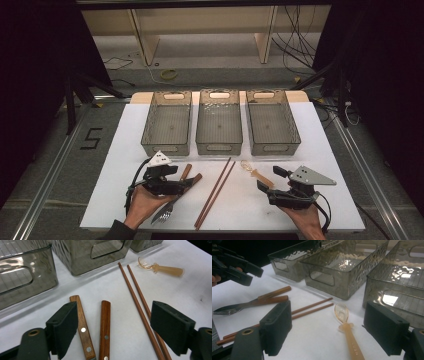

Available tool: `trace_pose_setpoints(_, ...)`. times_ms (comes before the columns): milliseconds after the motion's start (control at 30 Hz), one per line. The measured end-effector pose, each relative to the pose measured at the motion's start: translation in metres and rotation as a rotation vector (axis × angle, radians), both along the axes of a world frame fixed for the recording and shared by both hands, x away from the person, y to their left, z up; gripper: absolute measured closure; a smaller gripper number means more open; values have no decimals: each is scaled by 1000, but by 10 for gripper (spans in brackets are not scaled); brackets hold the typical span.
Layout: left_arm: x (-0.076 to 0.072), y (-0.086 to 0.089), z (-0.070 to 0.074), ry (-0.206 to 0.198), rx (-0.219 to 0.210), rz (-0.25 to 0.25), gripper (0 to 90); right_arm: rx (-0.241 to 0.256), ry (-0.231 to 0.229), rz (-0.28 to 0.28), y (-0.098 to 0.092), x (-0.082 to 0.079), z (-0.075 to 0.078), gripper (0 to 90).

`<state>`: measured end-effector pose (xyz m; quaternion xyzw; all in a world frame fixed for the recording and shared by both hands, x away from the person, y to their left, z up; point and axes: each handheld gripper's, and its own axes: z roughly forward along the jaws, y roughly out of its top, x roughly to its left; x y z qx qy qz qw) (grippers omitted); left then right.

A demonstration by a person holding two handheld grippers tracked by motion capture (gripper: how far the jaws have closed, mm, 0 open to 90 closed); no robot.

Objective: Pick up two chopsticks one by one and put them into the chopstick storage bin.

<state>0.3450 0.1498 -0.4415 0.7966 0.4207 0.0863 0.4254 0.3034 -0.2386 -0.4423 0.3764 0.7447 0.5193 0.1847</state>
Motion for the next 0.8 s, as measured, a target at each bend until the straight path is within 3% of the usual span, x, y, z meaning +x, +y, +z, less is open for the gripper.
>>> trace_pose_setpoints(167, 5, -10, 0, 68, 38, -14, 226, 0, 1, -2, 0, 0, 0, 235)
trace_pose_setpoints(300, 6, -18, -1, 80, 81, -19, 241, -1, 2, -1, 0, 0, 0, 236)
trace_pose_setpoints(800, 7, -55, -2, 196, 212, -127, 344, -16, 15, 13, 2, 0, -1, 239)
